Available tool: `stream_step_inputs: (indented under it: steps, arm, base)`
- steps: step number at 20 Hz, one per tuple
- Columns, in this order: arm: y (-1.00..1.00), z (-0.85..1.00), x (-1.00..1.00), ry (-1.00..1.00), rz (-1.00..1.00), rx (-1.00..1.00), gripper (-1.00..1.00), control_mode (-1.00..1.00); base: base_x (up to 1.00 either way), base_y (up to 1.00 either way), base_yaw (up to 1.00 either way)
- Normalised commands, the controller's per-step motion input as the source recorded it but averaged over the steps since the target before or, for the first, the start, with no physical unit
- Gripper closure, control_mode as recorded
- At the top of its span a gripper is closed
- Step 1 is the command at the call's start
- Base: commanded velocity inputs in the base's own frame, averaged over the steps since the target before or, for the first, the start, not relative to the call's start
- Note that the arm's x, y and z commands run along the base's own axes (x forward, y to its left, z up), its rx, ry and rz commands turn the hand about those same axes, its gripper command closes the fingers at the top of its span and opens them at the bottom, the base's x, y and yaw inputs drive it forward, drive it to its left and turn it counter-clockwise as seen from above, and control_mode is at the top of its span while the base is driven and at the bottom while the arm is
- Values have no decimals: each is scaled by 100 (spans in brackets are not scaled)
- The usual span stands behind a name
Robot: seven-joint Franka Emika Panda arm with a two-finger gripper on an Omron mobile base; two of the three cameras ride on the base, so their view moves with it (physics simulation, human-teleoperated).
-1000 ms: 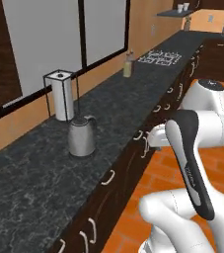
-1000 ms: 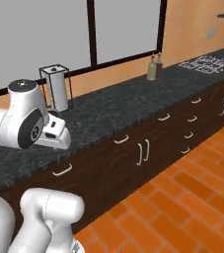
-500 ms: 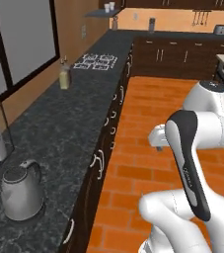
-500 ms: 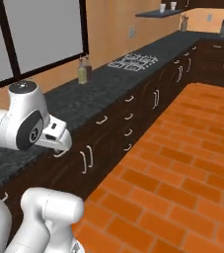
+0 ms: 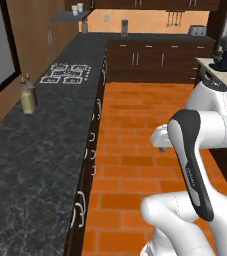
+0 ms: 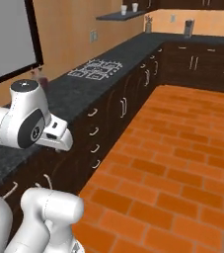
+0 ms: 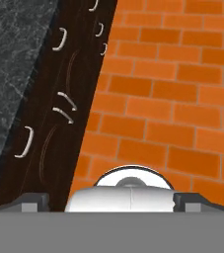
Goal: Navigate to the range hood.
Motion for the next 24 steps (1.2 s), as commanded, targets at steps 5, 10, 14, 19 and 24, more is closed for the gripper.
stream_step_inputs:
  steps: [5,10,14,19,24]
  arm:
    - [0,0,0,0,0,0,-100,100]
    - [0,0,0,0,0,0,-100,100]
    - [0,0,0,0,0,0,-100,100]
    - [0,0,0,0,0,0,-100,100]
    - [0,0,0,0,0,0,-100,100]
  base:
    - [100,0,-43]
    - [100,0,-30]
    - [100,0,-30]
    - [100,0,-29]
    - [100,0,-27]
